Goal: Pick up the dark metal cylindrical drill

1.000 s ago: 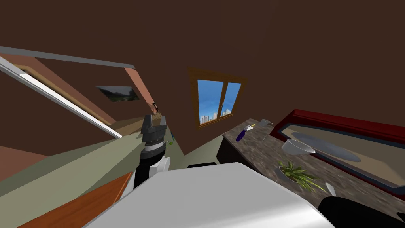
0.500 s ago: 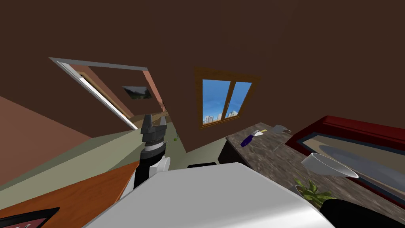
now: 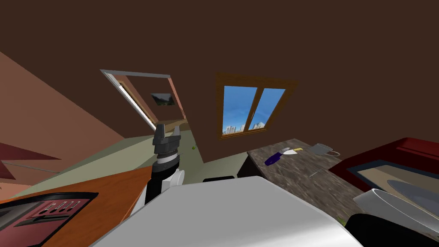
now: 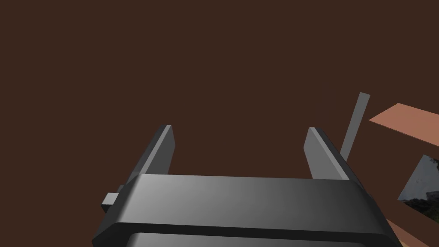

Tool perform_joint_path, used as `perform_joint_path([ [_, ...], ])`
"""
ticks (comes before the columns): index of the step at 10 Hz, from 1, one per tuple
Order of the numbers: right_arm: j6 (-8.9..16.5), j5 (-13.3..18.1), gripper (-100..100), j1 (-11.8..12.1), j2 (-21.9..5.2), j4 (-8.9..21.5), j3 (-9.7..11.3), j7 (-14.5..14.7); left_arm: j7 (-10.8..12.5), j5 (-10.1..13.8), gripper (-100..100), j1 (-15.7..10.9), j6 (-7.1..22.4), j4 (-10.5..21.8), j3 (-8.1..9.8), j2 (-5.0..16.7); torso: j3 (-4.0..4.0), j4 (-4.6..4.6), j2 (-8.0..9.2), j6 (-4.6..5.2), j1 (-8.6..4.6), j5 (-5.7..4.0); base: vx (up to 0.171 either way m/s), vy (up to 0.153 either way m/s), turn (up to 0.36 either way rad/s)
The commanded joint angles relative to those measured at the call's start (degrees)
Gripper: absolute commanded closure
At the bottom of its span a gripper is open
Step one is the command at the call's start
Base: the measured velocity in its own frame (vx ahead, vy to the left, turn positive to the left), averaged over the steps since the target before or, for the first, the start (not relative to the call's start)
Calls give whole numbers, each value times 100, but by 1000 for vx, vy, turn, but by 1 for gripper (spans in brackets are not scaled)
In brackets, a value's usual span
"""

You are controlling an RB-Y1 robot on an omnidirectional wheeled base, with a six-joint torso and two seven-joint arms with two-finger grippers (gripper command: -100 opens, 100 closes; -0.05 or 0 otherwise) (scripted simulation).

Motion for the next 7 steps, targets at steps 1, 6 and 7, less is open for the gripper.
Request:
perform_joint_path([
  [1,-90,-8,-100,-171,143,24,-47,-39,0,0,0,0,0,0,0,0,0,0,0,0,0,0,-59,-200,196],
  [6,281,306,-100,-128,-58,-464,-415,-244,0,0,0,1,0,0,0,-1,2,1,3,13,57,13,-35,-48,-21],
  [7,456,468,-100,-94,-172,-632,-588,-351,0,0,0,1,0,0,0,-1,4,2,6,14,60,14,-38,-6,-155],
])
